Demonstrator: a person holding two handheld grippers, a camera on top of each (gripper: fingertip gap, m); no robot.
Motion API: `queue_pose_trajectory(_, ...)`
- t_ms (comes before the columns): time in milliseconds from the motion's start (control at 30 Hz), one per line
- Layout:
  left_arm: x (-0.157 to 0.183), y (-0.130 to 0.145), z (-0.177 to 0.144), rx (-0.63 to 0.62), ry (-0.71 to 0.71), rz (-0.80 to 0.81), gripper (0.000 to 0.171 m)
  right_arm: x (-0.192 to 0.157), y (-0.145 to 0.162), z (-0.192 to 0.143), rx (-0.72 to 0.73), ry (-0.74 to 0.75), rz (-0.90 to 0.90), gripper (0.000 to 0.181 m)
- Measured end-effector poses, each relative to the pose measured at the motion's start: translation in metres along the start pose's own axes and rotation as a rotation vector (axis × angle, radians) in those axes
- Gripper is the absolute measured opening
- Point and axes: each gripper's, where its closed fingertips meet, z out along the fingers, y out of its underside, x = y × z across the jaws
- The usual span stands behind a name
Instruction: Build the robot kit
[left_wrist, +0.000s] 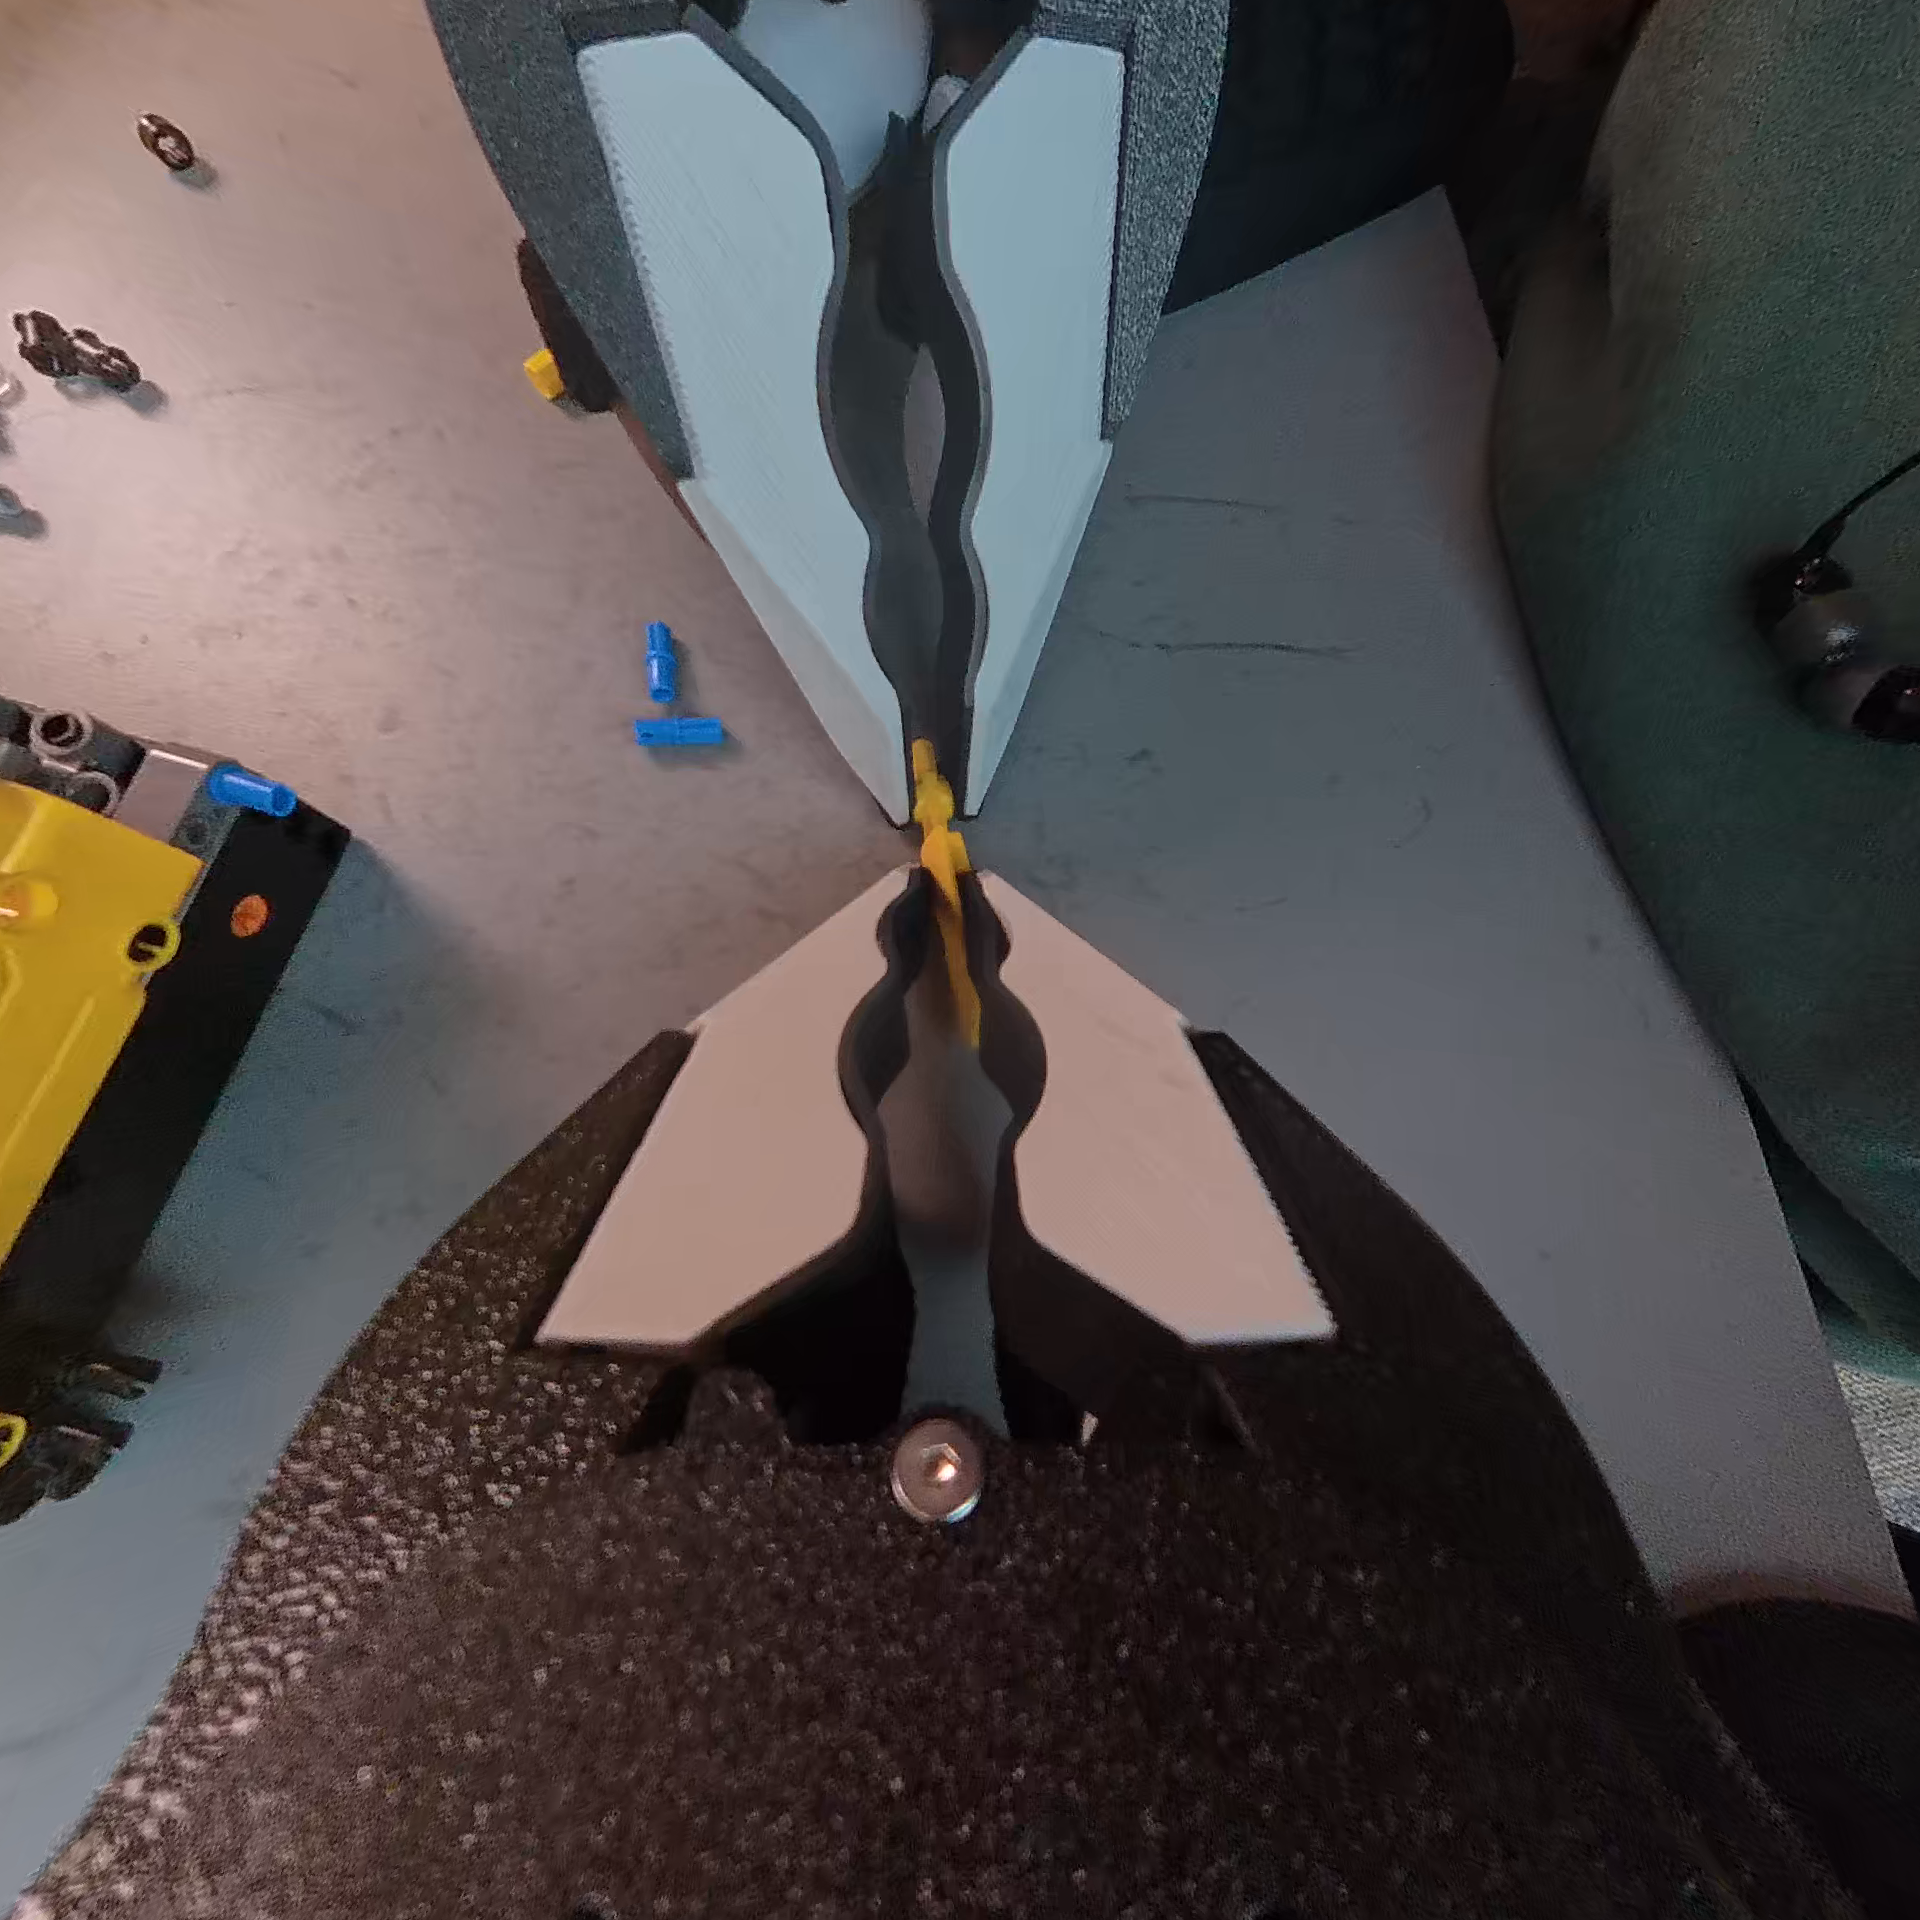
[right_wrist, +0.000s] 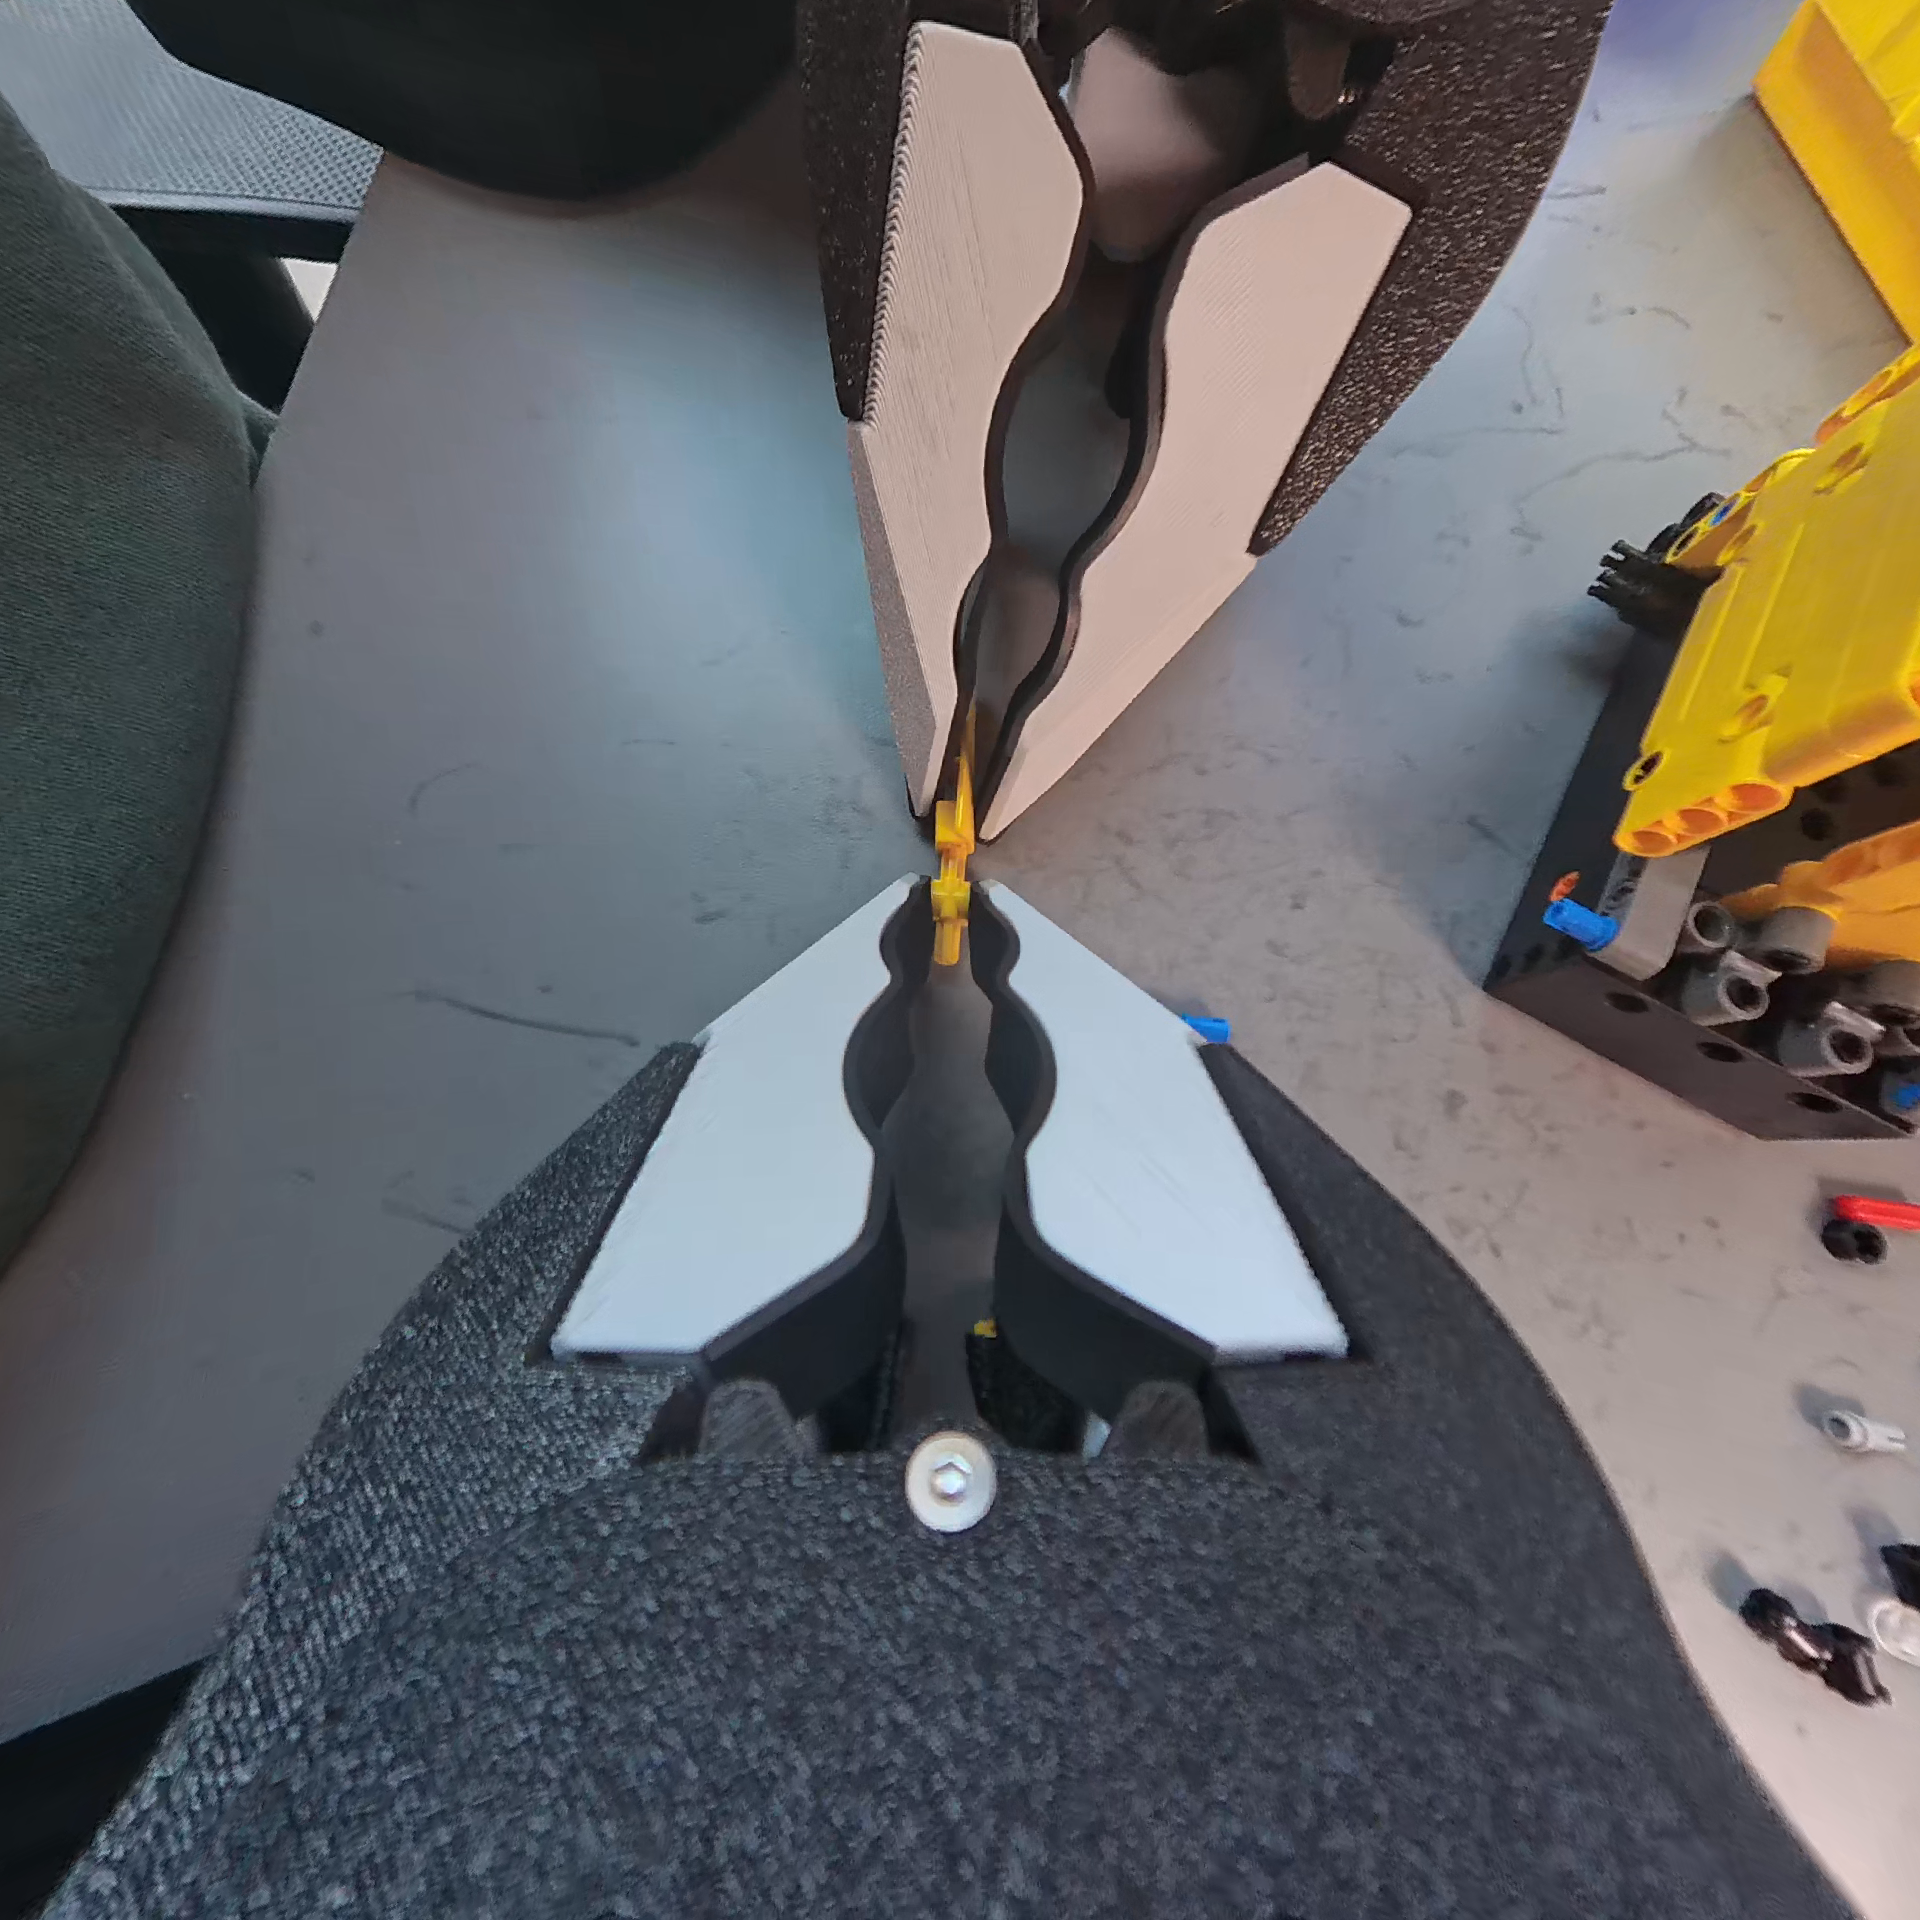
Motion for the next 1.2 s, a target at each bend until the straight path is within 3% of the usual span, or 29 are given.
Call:
queue_pose_trajectory(400, 0.0001, -0.0005, 0.0009, -0.023, 0.045, 0.107, 0.005, -0.0001, -0.0049, 0.0043, 0.007, -0.010, -0.021, 0.003)
queue_pose_trajectory(767, 0.0003, 0.0005, 0.0010, -0.013, 0.041, 0.063, 0.006, -0.0032, 0.0003, -0.0011, 0.000, 0.016, -0.018, 0.012)
queue_pose_trajectory(1200, -0.0008, 0.0022, -0.0006, -0.020, -0.004, 0.038, 0.006, -0.0005, -0.0005, 0.0012, -0.011, 0.023, 0.002, 0.006)
